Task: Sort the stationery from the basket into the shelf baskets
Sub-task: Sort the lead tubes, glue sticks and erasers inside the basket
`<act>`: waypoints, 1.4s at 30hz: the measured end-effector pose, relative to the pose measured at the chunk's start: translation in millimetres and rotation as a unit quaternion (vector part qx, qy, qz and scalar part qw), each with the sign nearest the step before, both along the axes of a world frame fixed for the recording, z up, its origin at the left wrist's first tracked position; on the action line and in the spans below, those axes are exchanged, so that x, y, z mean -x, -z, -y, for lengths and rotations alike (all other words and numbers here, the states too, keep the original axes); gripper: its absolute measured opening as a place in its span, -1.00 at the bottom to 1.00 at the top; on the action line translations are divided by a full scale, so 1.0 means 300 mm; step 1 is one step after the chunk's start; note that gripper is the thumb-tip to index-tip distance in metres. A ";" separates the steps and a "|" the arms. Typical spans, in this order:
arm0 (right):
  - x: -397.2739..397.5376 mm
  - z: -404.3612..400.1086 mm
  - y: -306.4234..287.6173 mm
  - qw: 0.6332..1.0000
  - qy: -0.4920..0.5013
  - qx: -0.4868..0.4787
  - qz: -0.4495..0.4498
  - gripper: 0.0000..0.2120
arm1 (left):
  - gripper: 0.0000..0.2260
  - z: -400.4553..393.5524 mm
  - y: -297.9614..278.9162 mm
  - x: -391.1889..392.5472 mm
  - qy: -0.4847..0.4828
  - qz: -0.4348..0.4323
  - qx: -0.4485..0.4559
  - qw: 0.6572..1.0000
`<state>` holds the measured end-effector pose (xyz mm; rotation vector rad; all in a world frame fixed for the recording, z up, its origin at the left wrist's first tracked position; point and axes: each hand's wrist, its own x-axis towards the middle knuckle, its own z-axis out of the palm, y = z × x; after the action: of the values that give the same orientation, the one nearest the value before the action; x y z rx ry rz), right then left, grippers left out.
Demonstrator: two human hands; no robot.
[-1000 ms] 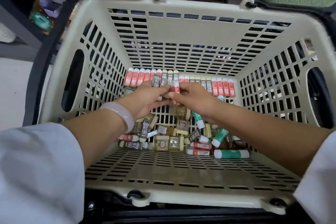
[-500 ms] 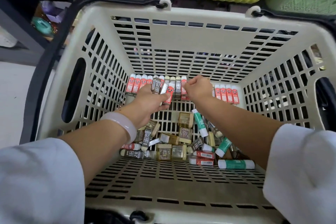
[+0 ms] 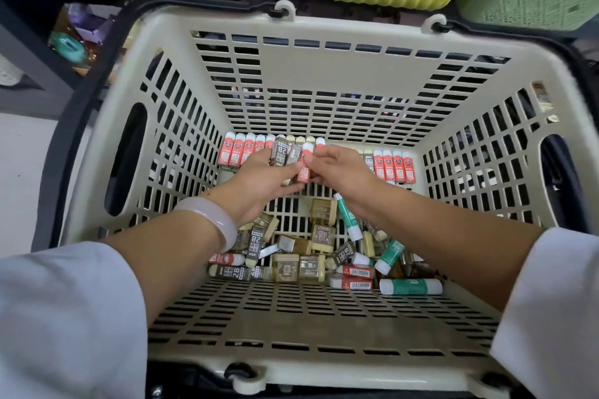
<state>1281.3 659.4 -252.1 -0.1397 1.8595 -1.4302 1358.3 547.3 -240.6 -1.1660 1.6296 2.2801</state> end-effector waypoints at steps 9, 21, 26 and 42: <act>0.125 -0.017 0.088 0.968 0.105 -0.181 -0.139 -0.92 | -0.42 0.006 0.006 -0.006 0.026 0.027 0.044 0.998; 0.097 -0.034 0.038 0.960 0.012 -0.154 -0.231 -0.79 | -0.50 0.000 -0.006 0.003 0.042 0.048 0.063 0.996; -0.002 -0.020 -0.006 0.991 -0.107 0.000 -0.084 -0.73 | -0.77 -0.008 -0.019 -0.005 0.045 0.028 0.049 0.997; 0.133 -0.049 0.101 0.948 0.076 -0.223 -0.214 -0.75 | -0.54 0.010 0.018 0.009 0.047 0.048 0.141 0.988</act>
<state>1241.4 674.2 -282.4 -0.0863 2.5565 -1.0948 1355.5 544.4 -246.0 -1.2020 1.9702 1.9527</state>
